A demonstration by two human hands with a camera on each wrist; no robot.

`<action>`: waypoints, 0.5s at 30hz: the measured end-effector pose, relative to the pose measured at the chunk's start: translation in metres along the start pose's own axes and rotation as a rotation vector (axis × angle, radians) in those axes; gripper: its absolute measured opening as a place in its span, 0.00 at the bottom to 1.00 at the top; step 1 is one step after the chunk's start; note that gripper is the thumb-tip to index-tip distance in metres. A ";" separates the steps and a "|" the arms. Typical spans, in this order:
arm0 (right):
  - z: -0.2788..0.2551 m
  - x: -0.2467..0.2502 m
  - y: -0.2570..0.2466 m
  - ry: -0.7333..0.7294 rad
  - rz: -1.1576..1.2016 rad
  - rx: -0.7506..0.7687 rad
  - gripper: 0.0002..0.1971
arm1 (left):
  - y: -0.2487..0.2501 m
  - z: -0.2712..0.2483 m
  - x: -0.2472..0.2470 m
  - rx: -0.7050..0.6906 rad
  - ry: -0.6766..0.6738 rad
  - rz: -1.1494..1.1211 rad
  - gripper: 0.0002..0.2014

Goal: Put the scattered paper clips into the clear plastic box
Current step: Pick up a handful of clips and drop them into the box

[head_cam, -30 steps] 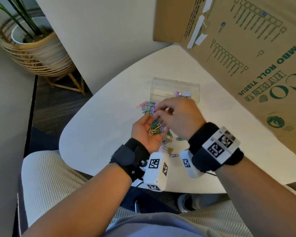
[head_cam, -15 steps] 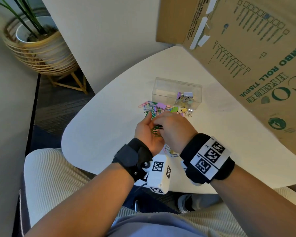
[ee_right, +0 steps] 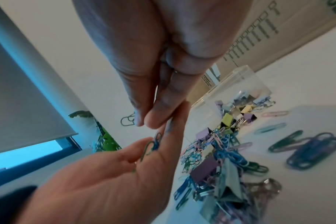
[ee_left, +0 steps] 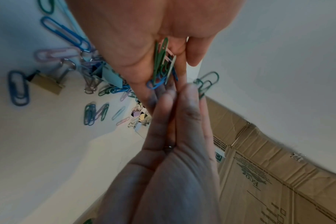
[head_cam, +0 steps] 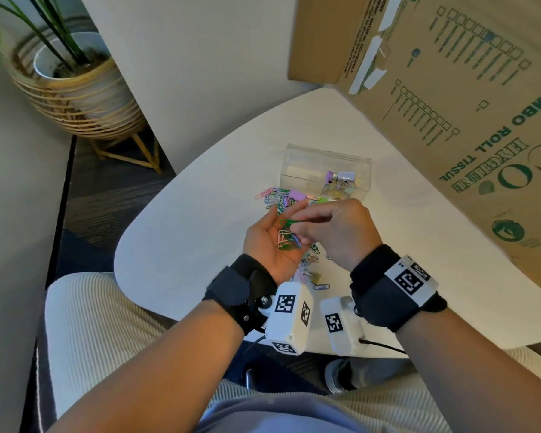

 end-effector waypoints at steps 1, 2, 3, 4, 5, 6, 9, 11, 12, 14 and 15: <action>0.002 0.001 -0.001 0.009 0.044 -0.014 0.09 | 0.000 0.000 0.001 0.006 0.016 -0.017 0.22; 0.007 0.003 -0.003 0.030 0.066 -0.006 0.09 | 0.001 0.000 0.003 0.006 0.030 -0.036 0.21; 0.014 0.006 -0.005 0.063 0.063 0.014 0.10 | 0.002 0.000 0.004 -0.003 0.035 -0.054 0.21; 0.023 0.009 -0.008 0.104 0.053 0.031 0.10 | 0.003 -0.001 0.004 -0.011 0.029 -0.066 0.21; 0.034 0.012 -0.011 0.147 0.049 0.036 0.09 | 0.005 -0.001 0.006 -0.015 0.027 -0.073 0.22; 0.046 0.015 -0.015 0.187 0.052 0.036 0.08 | 0.006 -0.001 0.007 -0.012 0.028 -0.075 0.22; 0.081 0.020 -0.027 0.300 -0.009 0.032 0.05 | 0.009 -0.001 0.010 -0.008 0.028 -0.080 0.22; 0.100 0.019 -0.029 0.344 -0.091 0.028 0.04 | 0.011 -0.002 0.010 -0.010 0.027 -0.081 0.22; 0.108 0.017 -0.029 0.338 -0.134 0.021 0.04 | 0.012 -0.003 0.009 -0.014 0.032 -0.083 0.21; 0.117 0.015 -0.026 0.255 -0.284 0.002 0.06 | 0.014 -0.002 0.009 -0.020 0.048 -0.082 0.22; 0.120 0.013 -0.024 0.198 -0.395 -0.008 0.11 | 0.016 -0.001 0.010 -0.022 0.051 -0.087 0.23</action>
Point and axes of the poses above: each hand's wrist, its own z-axis towards the middle knuckle, its own x-axis out of the back of the hand, y = z × x, the point moved 1 cm from there along z, towards the middle knuckle, and after that the axes turned 5 degrees about y, right-handed, at the moved point
